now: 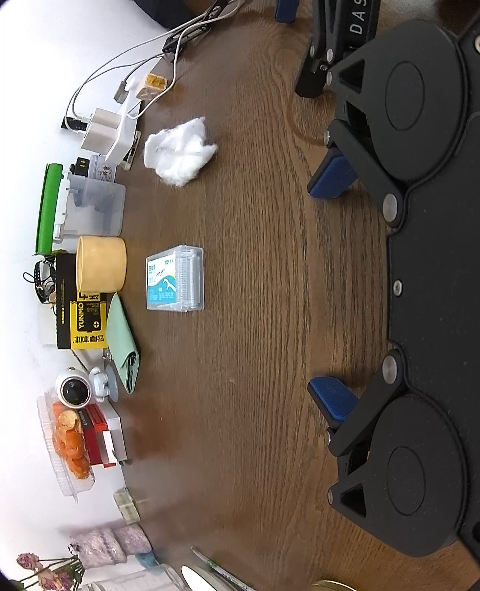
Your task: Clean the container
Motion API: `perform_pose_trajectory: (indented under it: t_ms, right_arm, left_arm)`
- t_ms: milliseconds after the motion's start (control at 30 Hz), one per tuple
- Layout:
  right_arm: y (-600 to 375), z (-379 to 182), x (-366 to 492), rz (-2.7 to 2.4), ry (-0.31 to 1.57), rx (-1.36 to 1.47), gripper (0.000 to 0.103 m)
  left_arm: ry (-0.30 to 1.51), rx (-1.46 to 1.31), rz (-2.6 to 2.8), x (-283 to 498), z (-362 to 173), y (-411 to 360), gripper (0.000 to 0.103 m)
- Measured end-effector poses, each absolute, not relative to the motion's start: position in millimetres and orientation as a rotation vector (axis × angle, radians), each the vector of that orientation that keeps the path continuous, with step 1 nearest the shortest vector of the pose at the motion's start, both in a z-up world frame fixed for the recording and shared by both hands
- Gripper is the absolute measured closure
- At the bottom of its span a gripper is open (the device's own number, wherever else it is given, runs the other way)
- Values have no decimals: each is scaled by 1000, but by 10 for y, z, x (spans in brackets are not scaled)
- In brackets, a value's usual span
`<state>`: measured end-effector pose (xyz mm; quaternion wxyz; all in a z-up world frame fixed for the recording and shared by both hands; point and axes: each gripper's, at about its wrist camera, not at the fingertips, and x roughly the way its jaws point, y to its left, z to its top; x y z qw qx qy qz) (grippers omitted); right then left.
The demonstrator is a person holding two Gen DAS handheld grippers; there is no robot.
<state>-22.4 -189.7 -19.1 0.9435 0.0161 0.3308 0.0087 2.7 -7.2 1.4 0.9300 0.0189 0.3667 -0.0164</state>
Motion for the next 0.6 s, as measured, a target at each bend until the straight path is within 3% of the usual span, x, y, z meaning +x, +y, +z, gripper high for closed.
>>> perform_pose_trajectory:
  t_ms: [600]
  right_arm:
    - [-1893, -63, -2, 88, 853, 1, 0]
  left_arm:
    - [855, 43, -34, 211, 89, -94, 0]
